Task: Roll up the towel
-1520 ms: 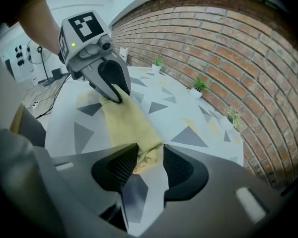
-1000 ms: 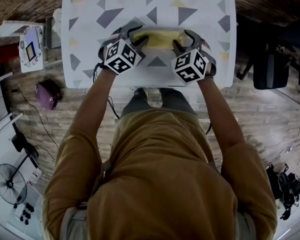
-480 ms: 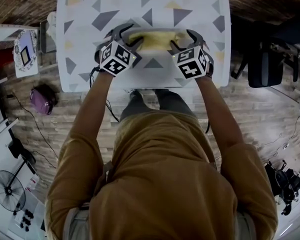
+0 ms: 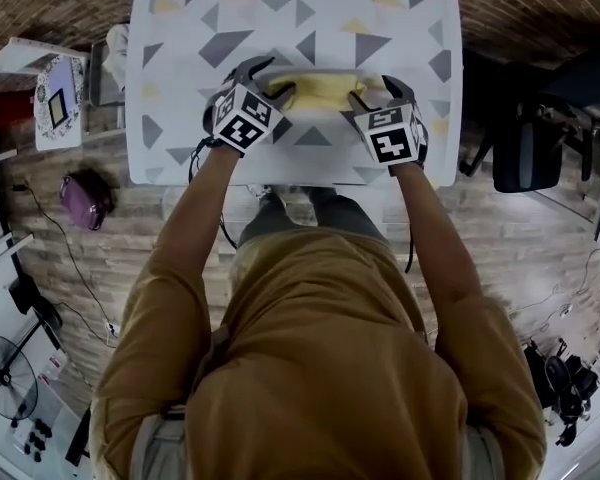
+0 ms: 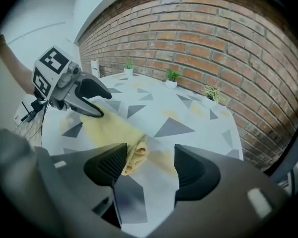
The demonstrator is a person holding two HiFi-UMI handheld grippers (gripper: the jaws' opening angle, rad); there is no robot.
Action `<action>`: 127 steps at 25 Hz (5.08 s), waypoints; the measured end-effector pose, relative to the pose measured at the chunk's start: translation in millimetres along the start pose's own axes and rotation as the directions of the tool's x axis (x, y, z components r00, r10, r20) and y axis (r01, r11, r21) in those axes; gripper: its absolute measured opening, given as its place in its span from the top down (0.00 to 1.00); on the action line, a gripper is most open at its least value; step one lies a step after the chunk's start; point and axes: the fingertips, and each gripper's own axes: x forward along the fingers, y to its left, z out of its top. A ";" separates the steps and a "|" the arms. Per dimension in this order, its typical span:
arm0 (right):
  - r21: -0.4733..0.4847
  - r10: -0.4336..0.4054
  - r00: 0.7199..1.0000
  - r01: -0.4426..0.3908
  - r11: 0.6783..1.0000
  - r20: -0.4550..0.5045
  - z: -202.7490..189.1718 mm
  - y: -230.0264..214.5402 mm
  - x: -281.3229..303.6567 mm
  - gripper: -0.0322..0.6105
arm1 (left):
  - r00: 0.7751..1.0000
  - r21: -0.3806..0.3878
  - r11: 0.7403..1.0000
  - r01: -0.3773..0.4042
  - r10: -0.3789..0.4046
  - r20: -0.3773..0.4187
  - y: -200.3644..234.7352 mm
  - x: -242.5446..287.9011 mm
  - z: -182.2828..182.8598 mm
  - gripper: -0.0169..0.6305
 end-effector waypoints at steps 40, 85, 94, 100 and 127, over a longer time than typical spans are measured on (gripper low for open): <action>-0.183 0.173 0.985 -0.172 0.968 -0.008 4.0 53.5 22.1 0.54 | 0.982 0.012 0.982 0.187 -0.187 0.018 -45.2 -8.6 0.5 0.68; 0.266 -0.035 0.944 -0.056 0.962 0.327 41.7 6.4 -81.6 0.95 | 0.971 -0.429 0.902 -0.037 0.134 0.198 26.8 -111.4 16.9 0.85; 0.241 -0.068 0.897 -0.045 0.969 0.438 97.3 -26.5 -120.6 0.95 | 0.918 -0.457 0.882 -0.116 0.271 0.290 72.2 -163.3 51.9 0.87; 0.226 -0.083 0.854 -0.042 0.973 0.514 136.7 -48.6 -148.6 0.95 | 0.855 -0.427 0.887 -0.174 0.352 0.382 102.6 -204.8 94.0 0.87; 0.205 -0.233 0.601 0.116 0.972 0.765 207.6 -64.5 -331.3 0.95 | 0.532 -0.403 0.774 -0.488 0.630 0.566 114.5 -461.2 120.7 0.87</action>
